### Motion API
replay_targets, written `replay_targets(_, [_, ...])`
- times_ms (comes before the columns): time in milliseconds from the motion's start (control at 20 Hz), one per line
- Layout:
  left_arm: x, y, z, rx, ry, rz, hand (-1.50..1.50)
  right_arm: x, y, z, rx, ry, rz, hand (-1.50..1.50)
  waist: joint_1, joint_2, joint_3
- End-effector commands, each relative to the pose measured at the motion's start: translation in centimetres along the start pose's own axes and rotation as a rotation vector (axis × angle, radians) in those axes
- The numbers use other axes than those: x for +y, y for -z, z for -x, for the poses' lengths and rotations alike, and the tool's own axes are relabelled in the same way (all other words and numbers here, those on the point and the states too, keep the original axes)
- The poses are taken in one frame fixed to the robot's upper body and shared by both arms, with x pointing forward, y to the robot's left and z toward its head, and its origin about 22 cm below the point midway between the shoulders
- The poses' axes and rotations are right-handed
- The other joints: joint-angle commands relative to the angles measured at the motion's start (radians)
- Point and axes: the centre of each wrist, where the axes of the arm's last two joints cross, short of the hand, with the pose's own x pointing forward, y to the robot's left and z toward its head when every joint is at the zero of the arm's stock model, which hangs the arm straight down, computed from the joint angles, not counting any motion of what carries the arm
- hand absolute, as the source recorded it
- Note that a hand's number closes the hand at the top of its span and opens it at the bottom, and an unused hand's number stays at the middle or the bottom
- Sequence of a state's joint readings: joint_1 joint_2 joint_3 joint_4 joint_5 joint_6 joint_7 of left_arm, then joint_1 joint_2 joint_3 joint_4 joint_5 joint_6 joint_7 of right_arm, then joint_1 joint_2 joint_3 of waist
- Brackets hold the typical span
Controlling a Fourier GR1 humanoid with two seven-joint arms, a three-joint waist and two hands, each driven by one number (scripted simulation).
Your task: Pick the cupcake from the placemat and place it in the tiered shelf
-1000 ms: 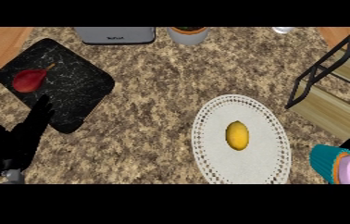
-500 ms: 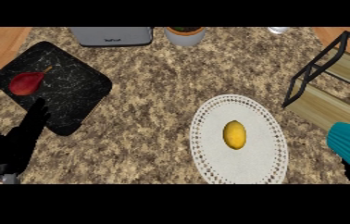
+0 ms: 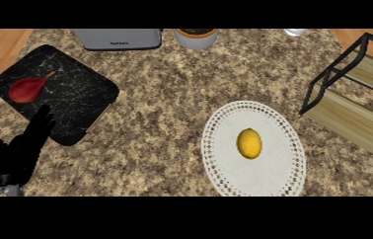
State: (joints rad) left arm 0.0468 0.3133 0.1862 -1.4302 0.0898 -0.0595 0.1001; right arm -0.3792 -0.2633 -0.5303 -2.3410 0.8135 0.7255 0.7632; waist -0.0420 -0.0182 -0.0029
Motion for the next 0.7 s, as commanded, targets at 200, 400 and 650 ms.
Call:
replay_targets(200, [-1.2,0.4,-0.5,-0.016,0.012,0.009,0.00,-8.8,0.4,0.3,-0.057,-0.019,0.085,1.50,0.010,0.006,0.001])
replay_targets(400, [-1.0,0.1,-1.0,-0.026,0.012,0.026,0.00,-11.2,2.6,0.0,-0.015,0.016,0.077,1.50,0.033,0.011,0.002])
replay_targets(650, [-2.0,0.8,-0.4,-0.026,0.008,0.051,0.00,-13.2,5.3,0.3,0.043,-0.075,0.102,1.50,0.041,0.017,0.002])
